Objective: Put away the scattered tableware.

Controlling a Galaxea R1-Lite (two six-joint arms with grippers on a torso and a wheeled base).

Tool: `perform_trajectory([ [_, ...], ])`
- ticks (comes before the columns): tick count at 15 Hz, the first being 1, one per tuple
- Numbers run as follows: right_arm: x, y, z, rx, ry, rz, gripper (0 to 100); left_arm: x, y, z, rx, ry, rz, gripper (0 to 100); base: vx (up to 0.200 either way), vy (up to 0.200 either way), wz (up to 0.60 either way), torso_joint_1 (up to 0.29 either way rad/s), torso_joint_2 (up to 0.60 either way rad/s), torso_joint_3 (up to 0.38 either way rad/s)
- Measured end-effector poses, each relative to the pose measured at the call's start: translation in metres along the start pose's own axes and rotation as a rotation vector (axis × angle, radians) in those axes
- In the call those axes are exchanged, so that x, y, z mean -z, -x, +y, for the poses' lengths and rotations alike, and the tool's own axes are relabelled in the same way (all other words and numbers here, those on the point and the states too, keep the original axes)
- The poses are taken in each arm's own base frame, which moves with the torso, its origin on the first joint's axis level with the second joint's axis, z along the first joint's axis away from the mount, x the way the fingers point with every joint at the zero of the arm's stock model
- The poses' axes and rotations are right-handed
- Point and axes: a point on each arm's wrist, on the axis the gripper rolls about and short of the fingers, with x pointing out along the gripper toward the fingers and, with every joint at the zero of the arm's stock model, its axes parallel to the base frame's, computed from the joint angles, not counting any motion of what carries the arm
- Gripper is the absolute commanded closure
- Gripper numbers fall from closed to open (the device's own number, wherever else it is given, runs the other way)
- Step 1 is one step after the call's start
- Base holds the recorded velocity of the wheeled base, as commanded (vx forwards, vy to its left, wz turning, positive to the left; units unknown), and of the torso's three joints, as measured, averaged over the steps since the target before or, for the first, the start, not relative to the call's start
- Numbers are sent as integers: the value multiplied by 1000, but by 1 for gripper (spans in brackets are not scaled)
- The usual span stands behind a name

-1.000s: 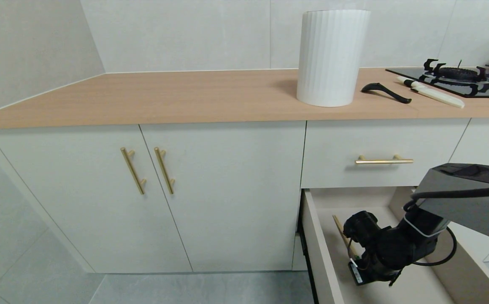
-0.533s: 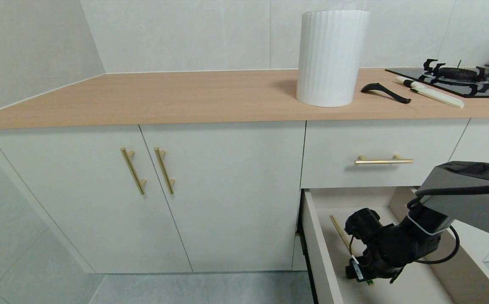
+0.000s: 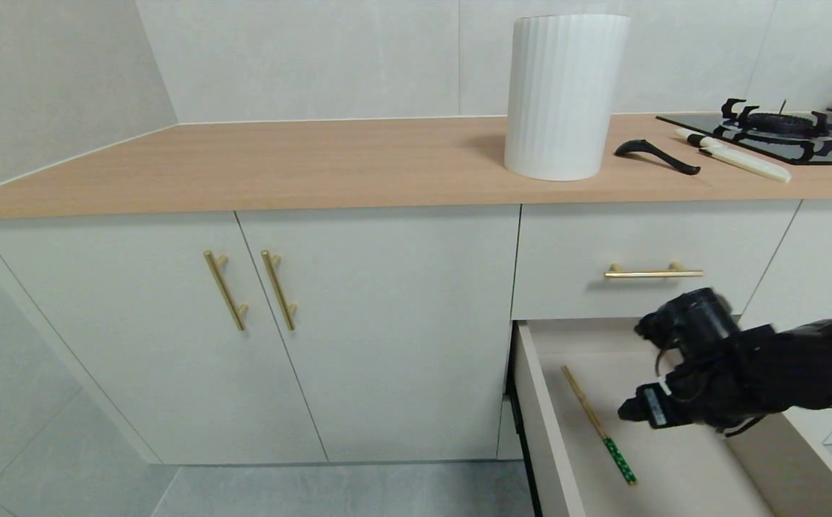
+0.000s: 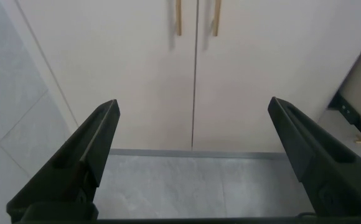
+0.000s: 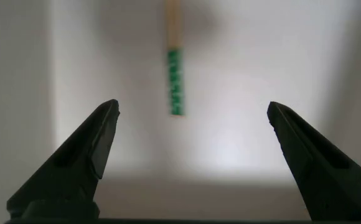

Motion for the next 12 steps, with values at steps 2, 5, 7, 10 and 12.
perform_trajectory([
  [2,-14,45,-38,2,-67,-100,0,0,0,0,0,0,0,0,0,0,0,0,0,0],
  [5,-20,82,-65,34,-85,-210,0,0,0,0,0,0,0,0,0,0,0,0,0,0],
  [7,-20,92,-69,42,-95,-241,0,0,0,0,0,0,0,0,0,0,0,6,-77,-87],
  [10,-21,99,-70,44,-97,-267,0,0,0,0,0,0,3,0,0,0,0,28,-214,-315],
  [12,-21,99,-70,47,-99,-271,0,0,0,0,0,0,-1,0,0,0,0,61,-527,-359],
])
